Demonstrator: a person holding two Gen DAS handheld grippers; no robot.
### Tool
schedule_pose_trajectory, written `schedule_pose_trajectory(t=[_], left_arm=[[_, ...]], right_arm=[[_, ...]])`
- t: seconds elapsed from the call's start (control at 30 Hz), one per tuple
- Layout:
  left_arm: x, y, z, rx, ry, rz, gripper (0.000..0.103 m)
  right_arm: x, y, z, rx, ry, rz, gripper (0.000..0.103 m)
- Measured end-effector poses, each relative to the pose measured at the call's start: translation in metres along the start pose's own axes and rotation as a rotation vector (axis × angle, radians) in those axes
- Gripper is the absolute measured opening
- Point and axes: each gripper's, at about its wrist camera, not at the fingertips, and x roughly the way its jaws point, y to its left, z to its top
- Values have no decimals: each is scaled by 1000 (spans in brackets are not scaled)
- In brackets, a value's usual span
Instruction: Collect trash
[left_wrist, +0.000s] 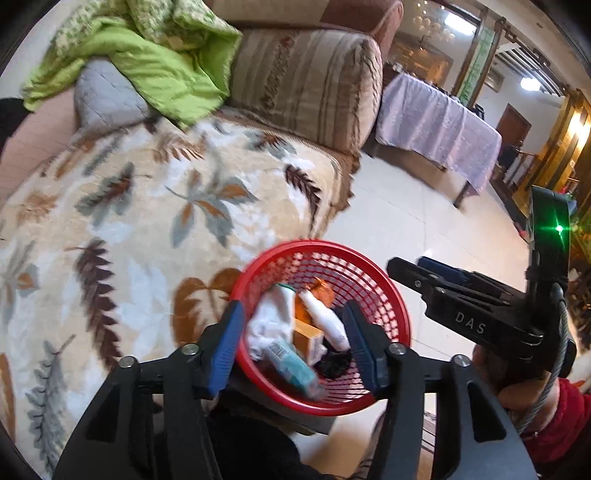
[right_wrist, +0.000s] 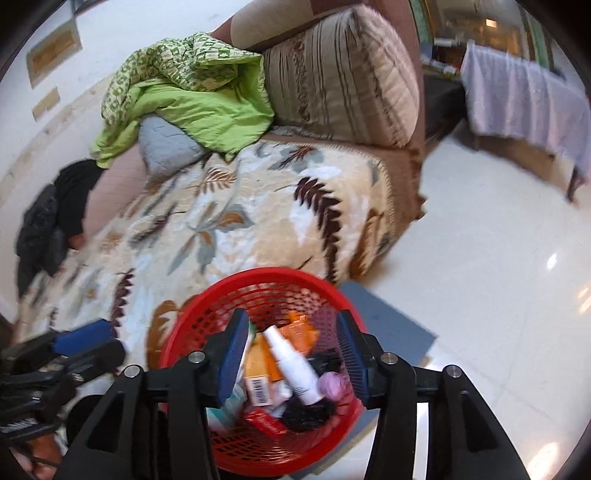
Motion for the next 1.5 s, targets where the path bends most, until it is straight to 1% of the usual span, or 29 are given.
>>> schedule_pose_trajectory(t=[0.03, 0.1, 0.13, 0.17, 0.2, 0.3, 0.33, 0.37, 0.4, 0.47, 0.53, 0.63, 0.7, 0.8, 0.93, 1.0, 1.23, 1.5], left_arm=[[-7, 2, -2, 3, -20, 19, 63], [-24, 8, -8, -1, -59, 64, 70], [-32, 12, -11, -3, -77, 85, 73], [-41, 16, -14, -5, -94, 110, 75], [-48, 19, -17, -7, -110, 132, 78], [-77, 32, -32, -16, -171, 216, 89], [-88, 37, -40, -21, -192, 256, 92], [-95, 41, -45, -25, -206, 287, 93], [-102, 45, -51, -25, -214, 315, 95], [-113, 50, -64, -31, -220, 373, 97], [-120, 55, -73, -44, -223, 410, 100], [-126, 61, -85, -67, -203, 495, 100], [-128, 62, -89, -49, -201, 564, 100], [-133, 59, -92, -15, -225, 616, 100], [-134, 58, -90, -7, -230, 633, 100], [-132, 58, -89, -4, -213, 623, 100], [-126, 64, -93, -42, -179, 597, 100], [-132, 68, -95, -62, -197, 610, 100]], right_arm=[[-4, 6, -1, -10, -10, -18, 67], [-12, 22, -5, -37, -34, -72, 77], [-14, 27, -6, -46, -39, -86, 80], [-17, 36, -8, -58, -45, -104, 86], [-20, 43, -11, -64, -52, -116, 90], [-31, 66, -20, -97, -78, -141, 95], [-34, 74, -23, -108, -85, -159, 96], [-37, 80, -26, -107, -94, -180, 100], [-42, 87, -31, -97, -112, -220, 103], [-52, 97, -39, -95, -162, -269, 103], [-61, 107, -46, -98, -198, -263, 103], [-64, 115, -52, -99, -201, -255, 103], [-63, 120, -54, -114, -188, -266, 103], [-62, 122, -55, -127, -174, -277, 103], [-62, 123, -57, -126, -172, -277, 103], [-62, 123, -57, -124, -170, -277, 103], [-61, 122, -59, -119, -153, -271, 103], [-61, 124, -59, -131, -152, -264, 103]])
